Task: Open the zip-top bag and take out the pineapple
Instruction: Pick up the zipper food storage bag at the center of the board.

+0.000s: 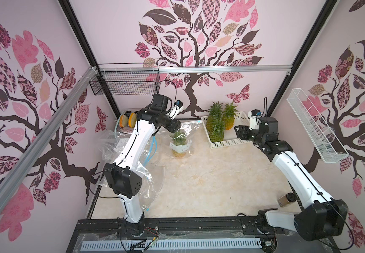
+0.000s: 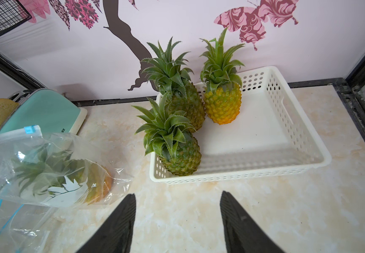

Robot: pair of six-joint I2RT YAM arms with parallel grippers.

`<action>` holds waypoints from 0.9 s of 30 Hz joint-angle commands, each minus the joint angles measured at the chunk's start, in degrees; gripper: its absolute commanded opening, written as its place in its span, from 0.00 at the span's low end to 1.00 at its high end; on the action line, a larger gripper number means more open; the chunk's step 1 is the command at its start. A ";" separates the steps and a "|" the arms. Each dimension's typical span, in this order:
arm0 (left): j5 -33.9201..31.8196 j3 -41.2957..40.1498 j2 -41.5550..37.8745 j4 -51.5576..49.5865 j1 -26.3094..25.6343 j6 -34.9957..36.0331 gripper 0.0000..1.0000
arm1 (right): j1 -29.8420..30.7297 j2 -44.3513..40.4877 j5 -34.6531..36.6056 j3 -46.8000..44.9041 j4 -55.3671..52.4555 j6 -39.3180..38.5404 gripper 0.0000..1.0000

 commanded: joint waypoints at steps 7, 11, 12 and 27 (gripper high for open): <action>7.15 1.74 7.44 -6.66 0.27 1.45 0.68 | 0.21 0.74 0.61 1.16 0.74 0.42 0.63; 7.45 2.23 9.41 -7.18 0.28 0.70 0.55 | 0.24 1.11 0.90 1.26 0.77 0.36 0.63; 7.32 2.40 9.84 -7.48 0.29 0.61 0.48 | 0.24 1.17 1.02 1.30 0.86 0.27 0.63; 8.32 -0.14 3.29 -6.91 -3.89 -3.61 0.00 | 0.21 -0.41 0.63 0.76 0.81 0.17 0.63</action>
